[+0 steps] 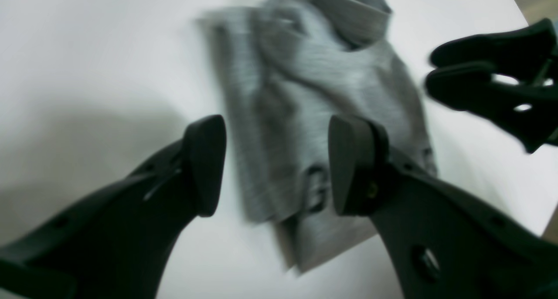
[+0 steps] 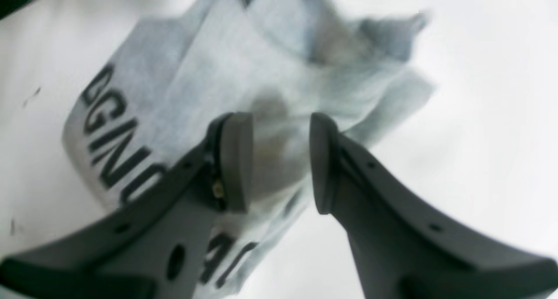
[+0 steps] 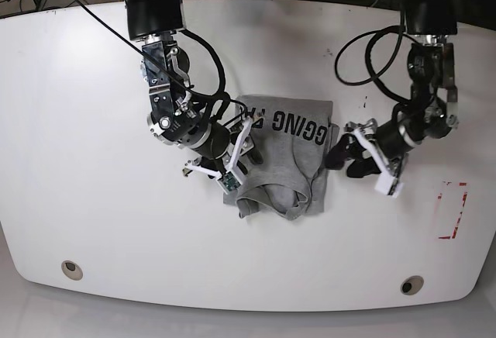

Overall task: Fold the T-shirt properly
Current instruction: 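Lower both grippers onto the bundle's lettered edge and grasp it, then tuck the grasped edge under the bundle with both grippers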

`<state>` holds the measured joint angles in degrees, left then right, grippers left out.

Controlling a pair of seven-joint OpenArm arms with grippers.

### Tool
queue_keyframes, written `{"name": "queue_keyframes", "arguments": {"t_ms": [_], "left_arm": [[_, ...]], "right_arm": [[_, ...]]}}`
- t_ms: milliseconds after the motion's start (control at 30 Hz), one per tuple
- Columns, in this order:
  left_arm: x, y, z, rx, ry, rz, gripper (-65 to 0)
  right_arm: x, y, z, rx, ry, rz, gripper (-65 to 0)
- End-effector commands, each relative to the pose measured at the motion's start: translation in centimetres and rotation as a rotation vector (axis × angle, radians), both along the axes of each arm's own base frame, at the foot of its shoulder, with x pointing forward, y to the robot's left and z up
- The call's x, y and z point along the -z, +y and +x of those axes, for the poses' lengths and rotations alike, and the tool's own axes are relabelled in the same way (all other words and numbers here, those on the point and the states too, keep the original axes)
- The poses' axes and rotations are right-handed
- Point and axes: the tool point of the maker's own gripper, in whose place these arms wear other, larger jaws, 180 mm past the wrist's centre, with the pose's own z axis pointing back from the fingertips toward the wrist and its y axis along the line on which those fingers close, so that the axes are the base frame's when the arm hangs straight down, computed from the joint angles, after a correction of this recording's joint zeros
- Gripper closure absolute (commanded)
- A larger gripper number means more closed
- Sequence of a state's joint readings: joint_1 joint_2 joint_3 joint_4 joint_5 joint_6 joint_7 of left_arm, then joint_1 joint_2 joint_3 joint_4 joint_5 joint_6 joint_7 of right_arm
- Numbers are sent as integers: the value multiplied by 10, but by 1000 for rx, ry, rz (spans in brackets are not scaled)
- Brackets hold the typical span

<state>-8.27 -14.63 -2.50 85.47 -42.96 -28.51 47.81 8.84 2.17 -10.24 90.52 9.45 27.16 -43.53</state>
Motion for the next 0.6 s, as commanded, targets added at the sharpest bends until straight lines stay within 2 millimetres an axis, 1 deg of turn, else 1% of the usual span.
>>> {"name": "queue_keyframes", "arguments": {"t_ms": [0, 133, 200, 233, 267, 367, 433, 500, 567], "left_arm": [[-6, -20, 9, 25, -24, -26, -351], [7, -37, 12, 25, 9, -30, -351], [14, -41, 15, 22, 25, -23, -351], [20, -45, 18, 24, 43, -18, -351], [24, -45, 18, 23, 54, -14, -351], [37, -54, 18, 27, 95, -21, -351], [45, -58, 15, 26, 124, -30, -351], [48, -61, 15, 27, 135, -38, -351], [48, -63, 14, 30, 135, -46, -351]], "right_arm": [[-9, -1, 7, -4, -34, 26, -208], [-3, -12, 9, 28, -14, 27, -208], [2, -19, 11, 52, -1, 32, -208], [6, -23, 11, 67, 12, 36, -208], [7, -24, 11, 71, 15, 38, -208], [6, -29, 15, 95, 3, 58, -209], [5, -35, 18, 115, -4, 66, -214], [4, -40, 20, 132, -5, 68, -250], [4, -45, 21, 145, -6, 71, -308]]}}
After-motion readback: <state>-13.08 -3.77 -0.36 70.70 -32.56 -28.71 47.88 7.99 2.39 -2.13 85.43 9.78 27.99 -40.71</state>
